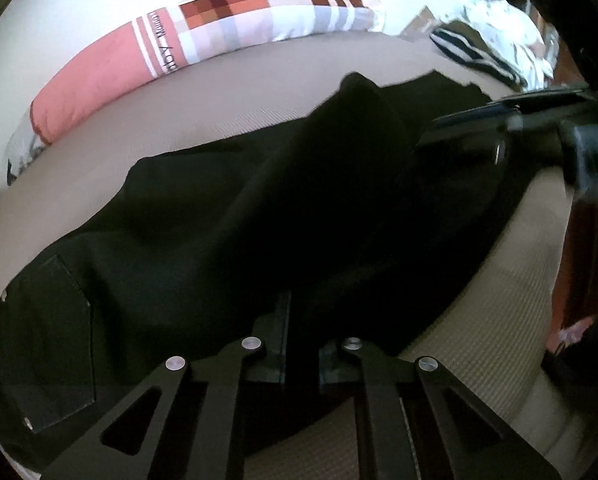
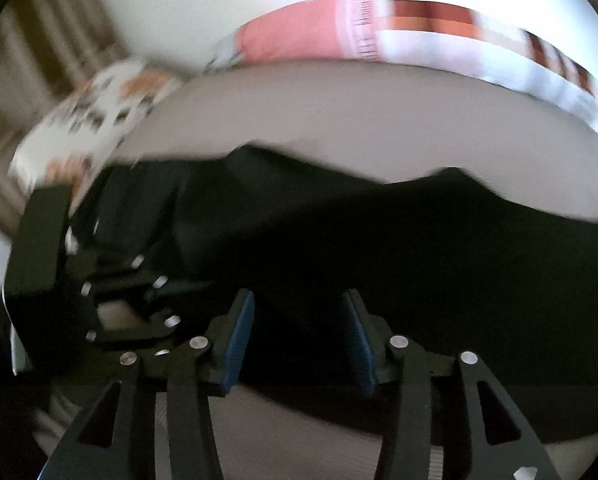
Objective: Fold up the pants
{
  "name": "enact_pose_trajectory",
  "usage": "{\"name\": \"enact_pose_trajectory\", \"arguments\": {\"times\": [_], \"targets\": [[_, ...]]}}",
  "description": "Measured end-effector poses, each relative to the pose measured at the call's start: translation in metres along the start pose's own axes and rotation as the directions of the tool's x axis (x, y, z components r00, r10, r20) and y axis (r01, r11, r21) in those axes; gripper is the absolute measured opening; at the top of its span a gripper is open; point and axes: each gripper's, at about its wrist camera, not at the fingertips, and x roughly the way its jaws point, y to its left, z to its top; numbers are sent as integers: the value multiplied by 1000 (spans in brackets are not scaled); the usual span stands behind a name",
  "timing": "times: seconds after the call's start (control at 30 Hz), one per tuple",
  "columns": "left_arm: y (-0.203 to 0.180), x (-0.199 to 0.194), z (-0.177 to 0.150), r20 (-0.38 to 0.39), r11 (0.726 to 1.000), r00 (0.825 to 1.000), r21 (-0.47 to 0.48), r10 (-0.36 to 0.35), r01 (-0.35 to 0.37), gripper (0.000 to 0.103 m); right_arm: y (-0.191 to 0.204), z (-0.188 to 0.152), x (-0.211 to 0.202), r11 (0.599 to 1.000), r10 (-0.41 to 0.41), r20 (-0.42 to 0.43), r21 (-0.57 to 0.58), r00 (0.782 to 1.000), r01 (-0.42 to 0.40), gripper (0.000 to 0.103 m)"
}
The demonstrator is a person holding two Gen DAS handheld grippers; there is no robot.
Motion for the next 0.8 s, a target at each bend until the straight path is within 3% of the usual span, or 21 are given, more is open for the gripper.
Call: {"name": "enact_pose_trajectory", "arguments": {"times": [0.1,0.27,0.47,0.6,0.7,0.8], "targets": [[3,-4,1,13,1000,1000,-27,-12,12,10,-56,6,-14,971,19,16,236,1000,-22,44],[7,-8,3,34,997,999,-66,-32,35,10,-134,-26,-23,819,123,3,565,992,-103,45],[11,-17,6,66,994,997,-99,-47,53,10,-145,-61,-12,712,248,13,676,969,-191,45],[14,-20,7,77,991,995,-118,-59,68,10,-144,-61,-1,673,288,69,695,955,-253,45],[12,-20,5,72,991,996,-118,-56,64,10,-157,-57,-3,666,225,137,701,965,-255,42],[11,-18,4,65,990,997,-124,-52,60,10,-185,-55,-16,672,87,198,712,976,-204,32]]}}
